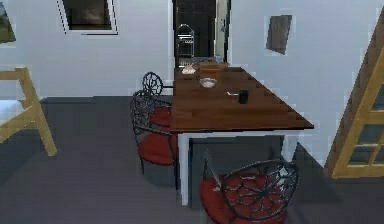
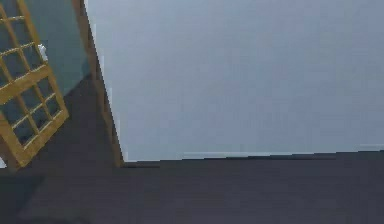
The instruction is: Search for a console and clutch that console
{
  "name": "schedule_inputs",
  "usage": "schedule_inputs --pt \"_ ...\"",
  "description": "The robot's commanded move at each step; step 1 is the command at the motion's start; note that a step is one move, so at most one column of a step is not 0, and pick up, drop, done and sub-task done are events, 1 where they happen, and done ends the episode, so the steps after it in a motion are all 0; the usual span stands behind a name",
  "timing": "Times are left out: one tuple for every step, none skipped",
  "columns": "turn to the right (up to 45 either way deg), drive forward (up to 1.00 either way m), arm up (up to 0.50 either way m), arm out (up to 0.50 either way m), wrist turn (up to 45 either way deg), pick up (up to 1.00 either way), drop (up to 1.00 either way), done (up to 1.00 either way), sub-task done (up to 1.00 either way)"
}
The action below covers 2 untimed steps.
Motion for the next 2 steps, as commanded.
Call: schedule_inputs --pt "-45.0 0.00 0.00 0.00 0.0 0.00 0.00 0.00 0.00" --pt "-24.0 0.00 0.00 0.00 0.0 0.00 0.00 0.00 0.00"
